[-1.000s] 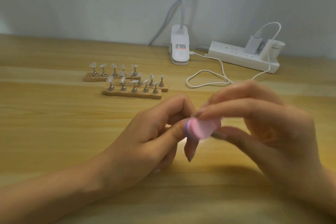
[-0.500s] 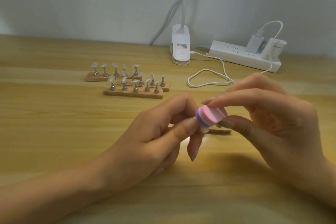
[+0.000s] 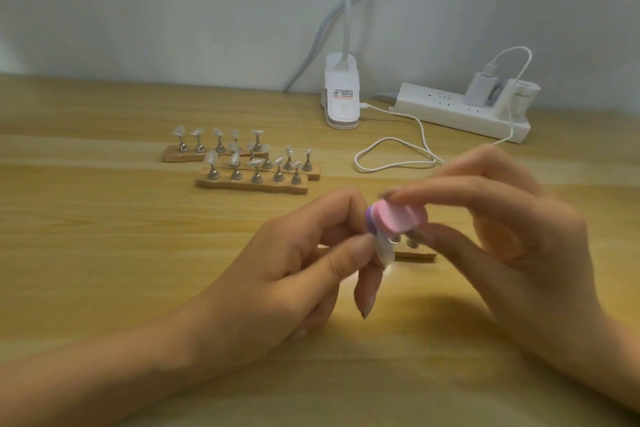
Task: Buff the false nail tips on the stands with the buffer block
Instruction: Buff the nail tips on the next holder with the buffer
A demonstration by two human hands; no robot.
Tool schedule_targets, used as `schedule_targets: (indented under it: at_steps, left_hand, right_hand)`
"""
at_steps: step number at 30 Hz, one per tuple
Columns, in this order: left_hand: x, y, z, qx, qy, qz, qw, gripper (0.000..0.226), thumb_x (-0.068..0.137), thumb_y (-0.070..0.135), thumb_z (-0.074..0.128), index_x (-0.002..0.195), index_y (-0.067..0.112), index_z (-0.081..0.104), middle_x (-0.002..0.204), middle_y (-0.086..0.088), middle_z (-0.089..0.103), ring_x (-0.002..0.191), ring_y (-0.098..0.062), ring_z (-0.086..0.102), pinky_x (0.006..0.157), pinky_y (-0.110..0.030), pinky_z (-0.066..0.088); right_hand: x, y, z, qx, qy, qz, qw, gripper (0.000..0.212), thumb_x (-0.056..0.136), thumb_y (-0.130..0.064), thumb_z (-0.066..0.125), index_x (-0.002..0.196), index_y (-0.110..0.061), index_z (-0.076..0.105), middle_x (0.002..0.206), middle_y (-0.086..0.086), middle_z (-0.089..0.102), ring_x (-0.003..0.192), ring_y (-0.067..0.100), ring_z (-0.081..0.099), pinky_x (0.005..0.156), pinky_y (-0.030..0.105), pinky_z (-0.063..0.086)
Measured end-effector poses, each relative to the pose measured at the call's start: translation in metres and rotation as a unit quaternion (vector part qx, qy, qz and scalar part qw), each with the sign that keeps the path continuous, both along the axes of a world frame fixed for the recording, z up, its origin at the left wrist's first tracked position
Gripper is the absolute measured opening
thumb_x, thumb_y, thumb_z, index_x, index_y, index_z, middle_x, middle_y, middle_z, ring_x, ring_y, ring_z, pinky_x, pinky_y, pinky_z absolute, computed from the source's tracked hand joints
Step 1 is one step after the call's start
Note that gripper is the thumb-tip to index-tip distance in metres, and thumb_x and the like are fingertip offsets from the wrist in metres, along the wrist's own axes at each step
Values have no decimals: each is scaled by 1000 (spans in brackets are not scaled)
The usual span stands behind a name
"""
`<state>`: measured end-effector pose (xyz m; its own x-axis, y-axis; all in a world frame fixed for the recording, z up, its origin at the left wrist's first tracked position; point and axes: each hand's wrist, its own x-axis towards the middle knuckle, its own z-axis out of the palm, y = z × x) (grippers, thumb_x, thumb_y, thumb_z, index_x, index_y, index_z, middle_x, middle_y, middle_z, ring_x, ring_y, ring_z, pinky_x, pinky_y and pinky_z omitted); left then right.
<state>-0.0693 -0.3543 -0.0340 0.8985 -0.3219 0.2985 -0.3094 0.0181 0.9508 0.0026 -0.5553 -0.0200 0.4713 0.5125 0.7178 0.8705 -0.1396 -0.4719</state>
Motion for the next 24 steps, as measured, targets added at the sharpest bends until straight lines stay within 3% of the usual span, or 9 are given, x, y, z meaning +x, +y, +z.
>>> schedule_targets:
  at_steps: [5, 8, 12, 16, 19, 24]
  left_hand:
    - [0, 0, 1, -14, 7, -6, 1000, 14, 97, 29, 48, 89, 18, 54, 69, 2, 63, 32, -4, 34, 38, -10, 28]
    - [2, 1, 1, -18, 19, -3, 1000, 21, 94, 32, 50, 89, 12, 50, 66, 0, 63, 31, -4, 34, 38, -9, 26]
    - [1, 1, 1, -14, 25, -2, 1000, 21, 94, 33, 49, 89, 13, 51, 65, 1, 62, 31, -3, 33, 37, -9, 26]
    - [2, 1, 1, -18, 30, 3, 999, 19, 94, 34, 50, 86, 16, 52, 62, 2, 61, 31, -3, 33, 37, -8, 26]
    - [2, 2, 1, -19, 32, 0, 999, 18, 94, 33, 50, 86, 18, 53, 63, 2, 61, 32, -3, 33, 38, -9, 27]
    - [2, 1, 1, -17, 33, -5, 999, 20, 94, 34, 50, 88, 16, 52, 64, 1, 61, 32, -5, 35, 38, -12, 28]
  right_hand:
    - [-3, -2, 1, 27, 25, 24, 999, 26, 86, -16, 69, 111, -22, 66, 101, 5, 61, 93, 20, 64, 82, 36, 52]
    - [-8, 0, 1, -11, -20, 43, 999, 26, 86, -16, 72, 111, -23, 68, 99, -3, 59, 94, 14, 66, 79, 27, 53]
    - [-7, -2, 4, -10, -25, 0, 1000, 26, 87, -20, 70, 112, -26, 66, 98, 0, 59, 94, 15, 64, 80, 32, 51]
    - [-10, 0, 2, -30, -50, 26, 998, 24, 89, -19, 68, 112, -26, 66, 99, -6, 57, 95, 10, 65, 84, 23, 51]
    - [-9, -1, 3, -8, -29, 15, 999, 25, 88, -19, 69, 112, -25, 65, 99, -2, 59, 92, 15, 65, 81, 31, 53]
    - [-8, 0, 2, -11, -21, 11, 1000, 25, 87, -20, 69, 112, -27, 66, 100, -3, 59, 92, 16, 65, 79, 33, 52]
